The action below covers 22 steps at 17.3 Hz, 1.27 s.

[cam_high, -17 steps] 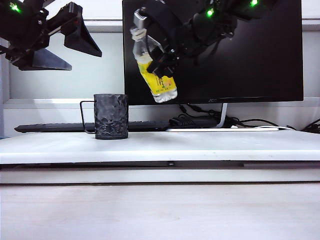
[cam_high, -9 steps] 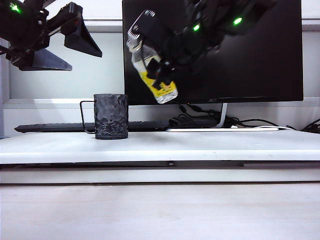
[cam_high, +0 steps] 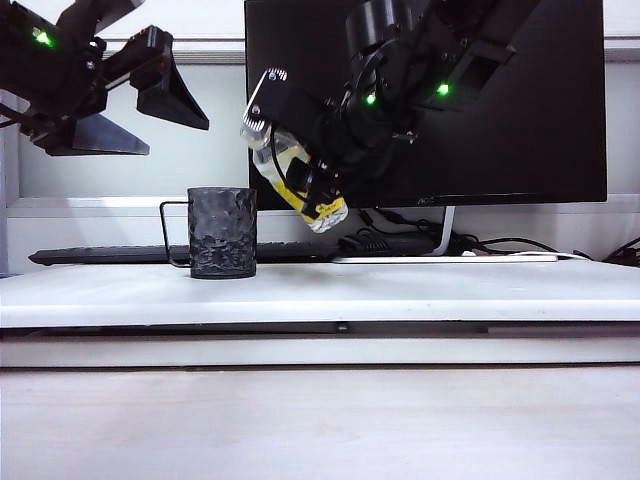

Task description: Carefully pick up the bottle and pour some water from the bottle into the cup.

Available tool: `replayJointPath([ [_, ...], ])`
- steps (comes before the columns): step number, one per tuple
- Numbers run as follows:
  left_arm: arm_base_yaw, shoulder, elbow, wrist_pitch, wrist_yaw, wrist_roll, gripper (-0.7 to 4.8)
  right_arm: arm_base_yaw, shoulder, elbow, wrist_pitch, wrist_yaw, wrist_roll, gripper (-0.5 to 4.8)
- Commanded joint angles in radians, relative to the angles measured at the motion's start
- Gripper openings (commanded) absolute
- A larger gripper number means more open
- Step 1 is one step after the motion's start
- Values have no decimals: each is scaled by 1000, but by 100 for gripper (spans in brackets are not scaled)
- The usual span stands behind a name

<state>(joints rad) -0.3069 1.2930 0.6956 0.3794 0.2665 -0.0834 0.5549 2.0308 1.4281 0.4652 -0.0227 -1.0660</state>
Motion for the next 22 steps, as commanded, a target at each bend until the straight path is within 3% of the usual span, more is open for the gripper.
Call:
replayJointPath([
  [1,0,-2,3,27,9,-3,479,0,17,11,93,-5,-43,197],
  [11,-13,-2,3,-13,45,-3,479,10,30,11,102,5,-222,197],
  [15,-16,-2,3,-19,97,-7,479,9,30,11,178,5,-230,197],
  [22,-42,-2,3,-13,93,-2,479,-5,85,63,219,-14,-281,197],
])
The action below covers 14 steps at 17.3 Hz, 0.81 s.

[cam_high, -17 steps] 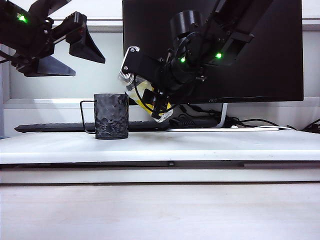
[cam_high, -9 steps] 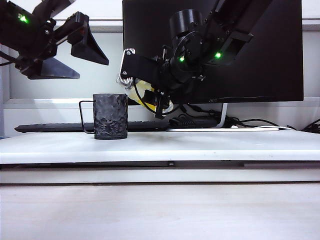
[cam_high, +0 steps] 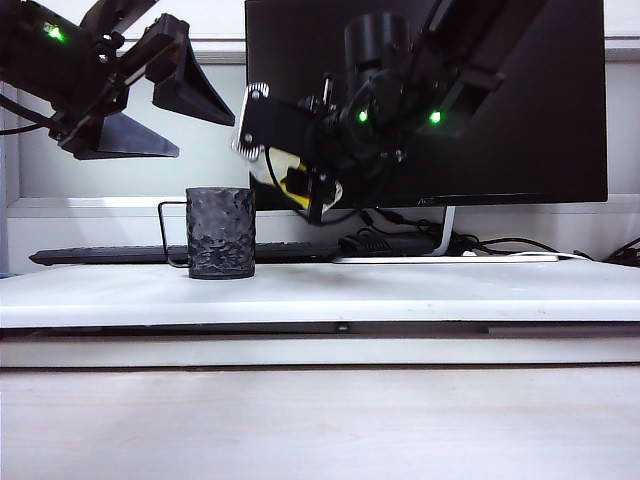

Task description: Carefully pick up the bottle and pour some water from the bottle into the cup.

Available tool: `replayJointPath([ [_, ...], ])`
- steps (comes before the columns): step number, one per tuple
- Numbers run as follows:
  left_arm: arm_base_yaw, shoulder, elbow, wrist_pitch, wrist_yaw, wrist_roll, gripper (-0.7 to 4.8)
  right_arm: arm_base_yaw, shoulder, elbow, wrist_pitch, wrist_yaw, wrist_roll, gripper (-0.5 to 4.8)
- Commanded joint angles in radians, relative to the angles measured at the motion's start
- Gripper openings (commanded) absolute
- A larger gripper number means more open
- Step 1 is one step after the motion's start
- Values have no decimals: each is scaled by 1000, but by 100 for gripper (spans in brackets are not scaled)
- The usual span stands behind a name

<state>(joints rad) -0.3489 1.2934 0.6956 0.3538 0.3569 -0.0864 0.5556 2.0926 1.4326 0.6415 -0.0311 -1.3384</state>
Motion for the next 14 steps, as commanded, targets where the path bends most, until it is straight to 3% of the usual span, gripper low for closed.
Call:
replayJointPath([
  [1,0,-2,3,15,2,1,479,-6,36,90,40,-5,-9,197],
  [14,2,-3,3,37,-33,8,479,3,47,130,20,-15,-111,198],
])
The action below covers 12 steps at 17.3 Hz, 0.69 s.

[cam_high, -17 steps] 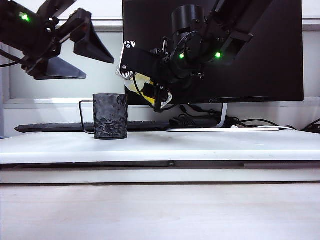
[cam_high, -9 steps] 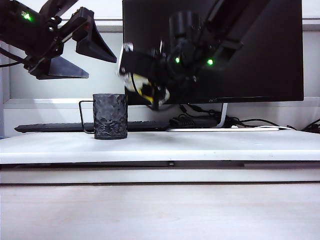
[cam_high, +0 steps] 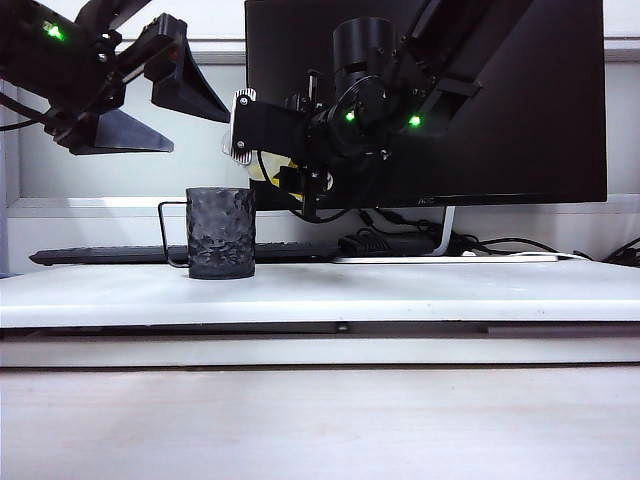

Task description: Carefully pick up the bottle and pour some water from the bottle into the cup.

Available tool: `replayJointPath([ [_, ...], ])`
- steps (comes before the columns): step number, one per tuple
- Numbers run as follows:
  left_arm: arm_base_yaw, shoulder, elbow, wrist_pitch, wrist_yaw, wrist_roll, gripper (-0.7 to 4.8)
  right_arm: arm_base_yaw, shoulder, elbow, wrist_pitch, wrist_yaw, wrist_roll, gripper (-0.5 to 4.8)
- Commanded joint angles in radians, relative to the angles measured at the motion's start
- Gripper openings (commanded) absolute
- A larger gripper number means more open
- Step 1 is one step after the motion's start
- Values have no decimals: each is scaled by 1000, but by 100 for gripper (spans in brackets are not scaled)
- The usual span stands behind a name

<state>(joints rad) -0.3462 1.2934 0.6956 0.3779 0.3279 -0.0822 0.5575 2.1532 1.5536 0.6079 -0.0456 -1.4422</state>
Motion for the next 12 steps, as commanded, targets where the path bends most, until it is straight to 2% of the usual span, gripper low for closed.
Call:
replayJointPath([
  [1,-1,-3,3,13,-20,4,479,1,-14,9,54,-1,-12,198],
  [3,0,-3,3,13,-63,14,479,1,-14,9,51,-1,-29,198],
  [5,0,-3,3,13,-63,51,479,1,-14,9,52,-2,-51,197],
  [12,0,-3,3,12,-82,60,479,0,-14,9,54,-9,-107,197],
])
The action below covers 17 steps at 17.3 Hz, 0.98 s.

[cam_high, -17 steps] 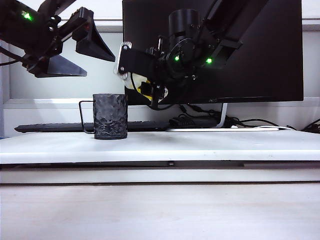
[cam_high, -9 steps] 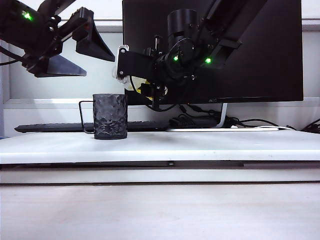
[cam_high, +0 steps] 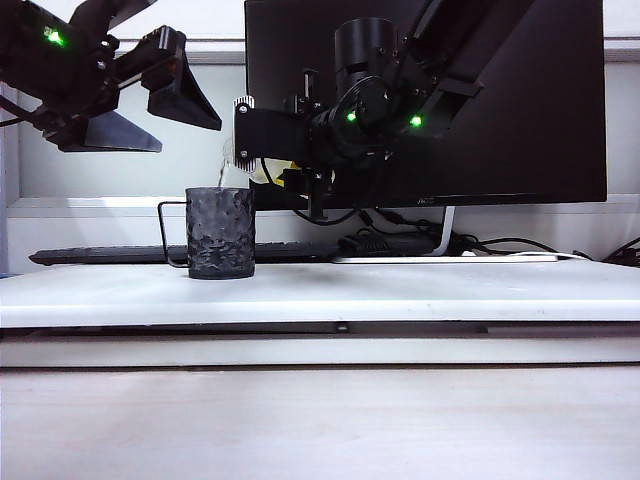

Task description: Carefully pick up the bottle and pour some water from the bottle into the cup.

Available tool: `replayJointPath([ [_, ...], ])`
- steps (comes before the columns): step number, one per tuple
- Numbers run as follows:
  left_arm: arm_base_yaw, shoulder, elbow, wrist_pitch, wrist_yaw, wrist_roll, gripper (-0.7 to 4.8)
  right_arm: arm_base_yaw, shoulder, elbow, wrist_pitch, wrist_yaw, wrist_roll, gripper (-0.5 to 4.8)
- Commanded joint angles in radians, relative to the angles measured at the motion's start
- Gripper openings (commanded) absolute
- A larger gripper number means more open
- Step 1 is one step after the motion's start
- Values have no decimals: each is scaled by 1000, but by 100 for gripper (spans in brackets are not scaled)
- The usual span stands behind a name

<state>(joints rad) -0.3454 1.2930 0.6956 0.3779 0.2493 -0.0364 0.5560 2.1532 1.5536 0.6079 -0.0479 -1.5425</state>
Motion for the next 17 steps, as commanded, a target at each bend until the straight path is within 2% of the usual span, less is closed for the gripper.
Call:
replayJointPath([
  [1,-1,-3,3,12,-10,35,479,2,-14,9,54,-7,-7,197],
  [3,-1,-3,3,12,-29,68,479,2,-15,9,54,-7,-7,197],
  [11,0,-3,3,13,-42,94,479,2,-23,9,51,-5,-72,197],
  [17,-1,-5,3,16,-67,115,479,5,-26,9,40,-3,-74,197],
])
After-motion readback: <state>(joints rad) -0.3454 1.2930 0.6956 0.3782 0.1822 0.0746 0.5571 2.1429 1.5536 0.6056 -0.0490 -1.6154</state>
